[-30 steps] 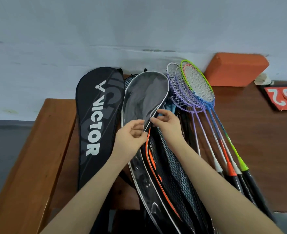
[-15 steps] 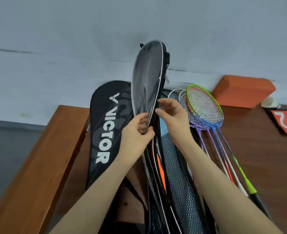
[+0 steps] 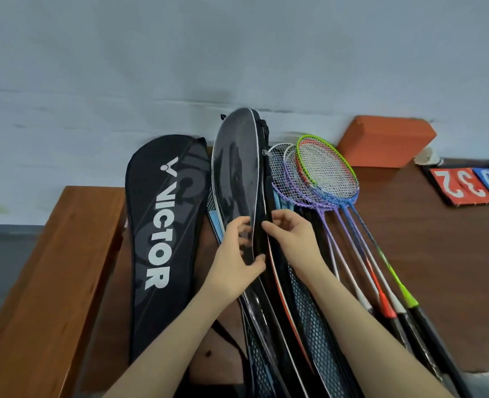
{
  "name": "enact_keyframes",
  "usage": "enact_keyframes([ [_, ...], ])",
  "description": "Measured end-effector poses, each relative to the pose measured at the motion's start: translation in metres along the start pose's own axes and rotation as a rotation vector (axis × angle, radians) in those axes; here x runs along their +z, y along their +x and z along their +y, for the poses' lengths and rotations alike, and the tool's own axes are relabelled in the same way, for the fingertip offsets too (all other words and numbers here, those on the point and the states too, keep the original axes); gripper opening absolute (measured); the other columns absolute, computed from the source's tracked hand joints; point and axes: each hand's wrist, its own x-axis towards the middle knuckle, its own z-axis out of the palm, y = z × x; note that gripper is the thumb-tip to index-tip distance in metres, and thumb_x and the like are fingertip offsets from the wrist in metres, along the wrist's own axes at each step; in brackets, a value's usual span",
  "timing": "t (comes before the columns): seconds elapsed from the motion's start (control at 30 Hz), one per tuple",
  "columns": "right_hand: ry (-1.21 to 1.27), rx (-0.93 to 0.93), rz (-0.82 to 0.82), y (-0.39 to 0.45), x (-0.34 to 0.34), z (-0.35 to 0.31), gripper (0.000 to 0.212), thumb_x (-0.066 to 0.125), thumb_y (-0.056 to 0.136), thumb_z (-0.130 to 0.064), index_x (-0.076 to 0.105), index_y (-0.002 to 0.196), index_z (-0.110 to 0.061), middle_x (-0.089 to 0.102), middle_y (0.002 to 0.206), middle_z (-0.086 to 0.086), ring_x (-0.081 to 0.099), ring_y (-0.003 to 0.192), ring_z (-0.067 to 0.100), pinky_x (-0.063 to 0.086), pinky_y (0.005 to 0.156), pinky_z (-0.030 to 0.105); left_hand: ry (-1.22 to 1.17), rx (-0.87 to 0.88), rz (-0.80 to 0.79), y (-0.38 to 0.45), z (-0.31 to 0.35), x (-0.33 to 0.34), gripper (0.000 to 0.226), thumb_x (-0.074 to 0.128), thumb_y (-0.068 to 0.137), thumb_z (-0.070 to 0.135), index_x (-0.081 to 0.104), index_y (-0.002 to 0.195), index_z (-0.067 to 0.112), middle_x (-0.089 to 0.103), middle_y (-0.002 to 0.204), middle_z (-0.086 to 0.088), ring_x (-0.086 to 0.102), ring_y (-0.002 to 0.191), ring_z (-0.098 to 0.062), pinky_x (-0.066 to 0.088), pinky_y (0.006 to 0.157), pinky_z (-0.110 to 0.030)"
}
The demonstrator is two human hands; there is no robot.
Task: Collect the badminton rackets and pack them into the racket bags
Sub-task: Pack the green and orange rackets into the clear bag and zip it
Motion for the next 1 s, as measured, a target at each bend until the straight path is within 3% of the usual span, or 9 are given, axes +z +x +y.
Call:
enact_keyframes([
  [0.1, -0.198, -0.131, 0.053, 0.0, -0.008, -0.004, 0.013, 0.064, 0.086, -0.009, 0.061, 0.098, -0.012, 0.057, 0.077, -0.005, 0.055, 0.074, 0.012, 0.044, 0.071, 0.016, 0.01, 0.04, 0.133, -0.001, 0.0, -0.002, 0.055, 0.066, 0.077, 0.001, 0.044, 0.119, 0.029, 0.054, 0.098, 0.005, 0.054, 0.074, -0.005, 0.044, 0.064, -0.01],
  [0.27, -0.576, -0.29, 0.174, 0.006, -0.03, -0.002, 0.031, 0.059, 0.09, -0.016, 0.057, 0.121, -0.016, 0.056, 0.084, -0.01, 0.053, 0.075, 0.012, 0.046, 0.071, 0.032, 0.022, 0.173, 0.312, 0.002, -0.007, -0.014, 0.046, 0.06, 0.084, 0.002, 0.048, 0.116, 0.034, 0.057, 0.106, 0.001, 0.058, 0.081, -0.01, 0.047, 0.07, -0.016],
  [0.33, -0.562, -0.274, 0.168, 0.005, -0.035, 0.002, 0.041, 0.06, 0.089, -0.013, 0.05, 0.128, -0.021, 0.052, 0.08, -0.011, 0.05, 0.071, 0.01, 0.044, 0.07, 0.03, 0.077, 0.232, 0.3, 0.008, -0.009, -0.014, 0.04, 0.059, 0.086, 0.001, 0.052, 0.118, 0.024, 0.056, 0.109, 0.002, 0.058, 0.083, -0.01, 0.049, 0.072, -0.019],
  [0.47, -0.616, -0.287, 0.053, -0.006, -0.047, 0.02, 0.049, 0.061, 0.087, -0.01, 0.048, 0.132, -0.026, 0.057, 0.101, -0.008, 0.051, 0.075, 0.007, 0.046, 0.074, 0.028, 0.293, 0.39, 0.256, 0.017, -0.015, -0.004, 0.024, 0.052, 0.089, 0.007, 0.063, 0.11, 0.006, 0.055, 0.108, -0.005, 0.054, 0.089, -0.006, 0.05, 0.078, -0.026],
  [0.63, -0.562, -0.292, 0.065, -0.007, -0.063, 0.04, 0.037, 0.06, 0.088, -0.011, 0.055, 0.124, -0.021, 0.061, 0.11, -0.002, 0.056, 0.081, 0.013, 0.051, 0.074, 0.037, 0.423, 0.324, 0.071, 0.007, -0.013, 0.015, 0.06, 0.061, 0.079, 0.024, 0.044, 0.136, 0.013, 0.039, 0.127, 0.003, 0.041, 0.108, 0.003, 0.035, 0.091, -0.01],
  [0.7, -0.529, -0.293, 0.028, -0.005, -0.072, 0.045, 0.039, 0.06, 0.088, -0.012, 0.054, 0.126, -0.019, 0.06, 0.117, -0.002, 0.057, 0.09, 0.012, 0.049, 0.078, 0.031, 0.379, 0.295, 0.014, 0.0, -0.008, 0.029, 0.067, 0.065, 0.079, 0.021, 0.037, 0.139, 0.016, 0.034, 0.124, 0.008, 0.045, 0.094, 0.005, 0.036, 0.083, -0.003],
  [0.83, -0.476, -0.266, -0.063, 0.001, -0.098, 0.06, 0.044, 0.061, 0.087, -0.01, 0.05, 0.129, -0.018, 0.058, 0.121, -0.001, 0.056, 0.099, 0.015, 0.046, 0.085, 0.029, 0.397, 0.248, 0.141, -0.003, 0.003, 0.066, 0.057, 0.061, 0.081, 0.003, 0.044, 0.136, 0.011, 0.038, 0.116, 0.005, 0.048, 0.069, -0.006, 0.04, 0.078, -0.01],
  [0.93, -0.447, -0.224, -0.148, 0.006, -0.12, 0.074, 0.046, 0.062, 0.086, -0.009, 0.049, 0.13, -0.02, 0.056, 0.117, -0.004, 0.056, 0.088, 0.015, 0.047, 0.082, 0.03, 0.473, 0.27, 0.21, 0.004, 0.006, 0.094, 0.049, 0.054, 0.081, -0.005, 0.051, 0.129, 0.005, 0.045, 0.112, -0.006, 0.048, 0.073, -0.001, 0.034, 0.083, -0.005],
  [1.0, -0.421, -0.213, -0.206, 0.008, -0.134, 0.084, 0.046, 0.062, 0.086, -0.008, 0.05, 0.129, -0.02, 0.056, 0.111, -0.004, 0.056, 0.085, 0.015, 0.045, 0.079, 0.024, 0.517, 0.245, 0.206, 0.011, 0.006, 0.11, 0.046, 0.052, 0.082, -0.006, 0.053, 0.127, 0.002, 0.049, 0.113, -0.013, 0.053, 0.089, -0.012, 0.033, 0.089, -0.007],
])
